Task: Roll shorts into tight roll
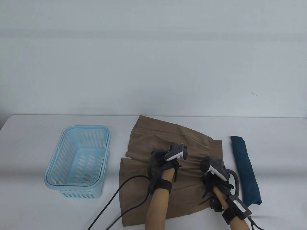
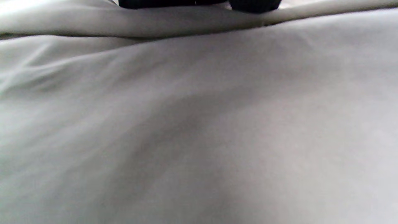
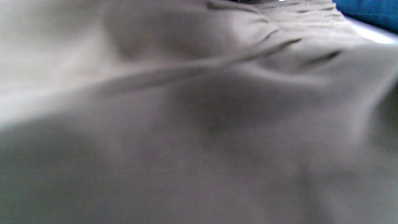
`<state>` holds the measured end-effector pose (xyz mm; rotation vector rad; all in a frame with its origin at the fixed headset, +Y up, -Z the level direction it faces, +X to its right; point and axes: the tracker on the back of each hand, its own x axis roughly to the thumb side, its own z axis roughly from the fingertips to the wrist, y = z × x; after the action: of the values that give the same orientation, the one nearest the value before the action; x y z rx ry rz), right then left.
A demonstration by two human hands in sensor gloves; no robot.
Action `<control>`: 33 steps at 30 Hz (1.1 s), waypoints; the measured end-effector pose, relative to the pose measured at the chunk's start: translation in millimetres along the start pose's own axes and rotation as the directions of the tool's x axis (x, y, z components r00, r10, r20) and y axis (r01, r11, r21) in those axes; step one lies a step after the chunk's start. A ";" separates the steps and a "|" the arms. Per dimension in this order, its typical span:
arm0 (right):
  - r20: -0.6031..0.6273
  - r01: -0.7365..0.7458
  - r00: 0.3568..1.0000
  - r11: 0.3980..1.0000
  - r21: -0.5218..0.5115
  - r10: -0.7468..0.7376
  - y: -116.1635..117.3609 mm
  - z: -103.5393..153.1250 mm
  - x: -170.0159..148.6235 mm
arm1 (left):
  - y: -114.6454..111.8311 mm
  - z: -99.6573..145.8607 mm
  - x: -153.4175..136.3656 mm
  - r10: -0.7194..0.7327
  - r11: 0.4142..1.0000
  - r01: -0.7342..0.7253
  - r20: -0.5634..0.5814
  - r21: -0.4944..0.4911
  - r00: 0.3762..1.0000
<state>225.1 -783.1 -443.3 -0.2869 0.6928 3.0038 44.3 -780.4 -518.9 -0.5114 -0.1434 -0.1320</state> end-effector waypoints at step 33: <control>0.171 -0.194 0.969 0.978 0.070 0.180 7.2 74.6 -55.6 | -99.2 218.8 -104.0 -0.095 0.995 0.079 0.339 0.060 0.936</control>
<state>266.4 -757.1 -363.9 0.0321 0.8761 3.1139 -96.4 -748.4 -300.4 -0.4798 -0.5089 -0.1255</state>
